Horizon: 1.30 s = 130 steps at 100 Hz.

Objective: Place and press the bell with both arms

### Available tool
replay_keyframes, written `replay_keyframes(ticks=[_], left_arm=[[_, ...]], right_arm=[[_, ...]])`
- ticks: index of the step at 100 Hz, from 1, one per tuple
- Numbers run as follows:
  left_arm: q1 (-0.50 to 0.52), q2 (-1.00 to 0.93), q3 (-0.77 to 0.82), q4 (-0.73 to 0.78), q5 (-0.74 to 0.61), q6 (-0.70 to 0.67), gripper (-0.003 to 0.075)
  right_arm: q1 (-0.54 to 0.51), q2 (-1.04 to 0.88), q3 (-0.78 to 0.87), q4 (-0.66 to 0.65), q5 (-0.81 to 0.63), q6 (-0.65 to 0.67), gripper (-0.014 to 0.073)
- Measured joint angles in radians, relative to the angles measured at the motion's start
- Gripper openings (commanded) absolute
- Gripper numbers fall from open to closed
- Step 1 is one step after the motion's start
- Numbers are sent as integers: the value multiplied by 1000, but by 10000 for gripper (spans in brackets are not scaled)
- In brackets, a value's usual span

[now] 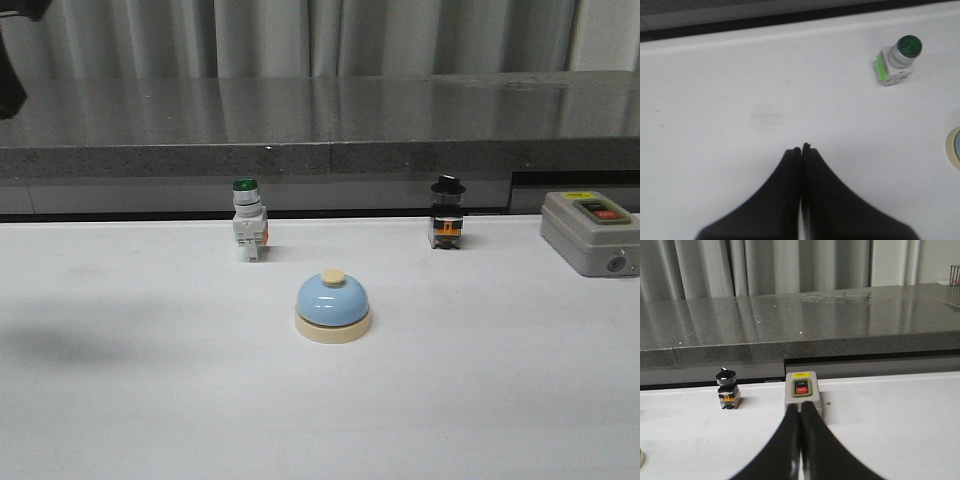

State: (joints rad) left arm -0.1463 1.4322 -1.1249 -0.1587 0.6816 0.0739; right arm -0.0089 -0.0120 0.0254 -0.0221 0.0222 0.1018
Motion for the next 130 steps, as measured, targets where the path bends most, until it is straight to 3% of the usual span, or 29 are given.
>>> replay_keyframes(ticks=[35,89,130], left_arm=[[91,-271,228,-10,-60,-2,-20],[95,-802,566,-24,-207,-6,-20],[95,-1065,744,-24,-232,-6,-20]], right_arm=[[0,0,0,0,0,0,-60],[0,0,0,0,0,0,-60],[0,0,0,0,0,0,-60]])
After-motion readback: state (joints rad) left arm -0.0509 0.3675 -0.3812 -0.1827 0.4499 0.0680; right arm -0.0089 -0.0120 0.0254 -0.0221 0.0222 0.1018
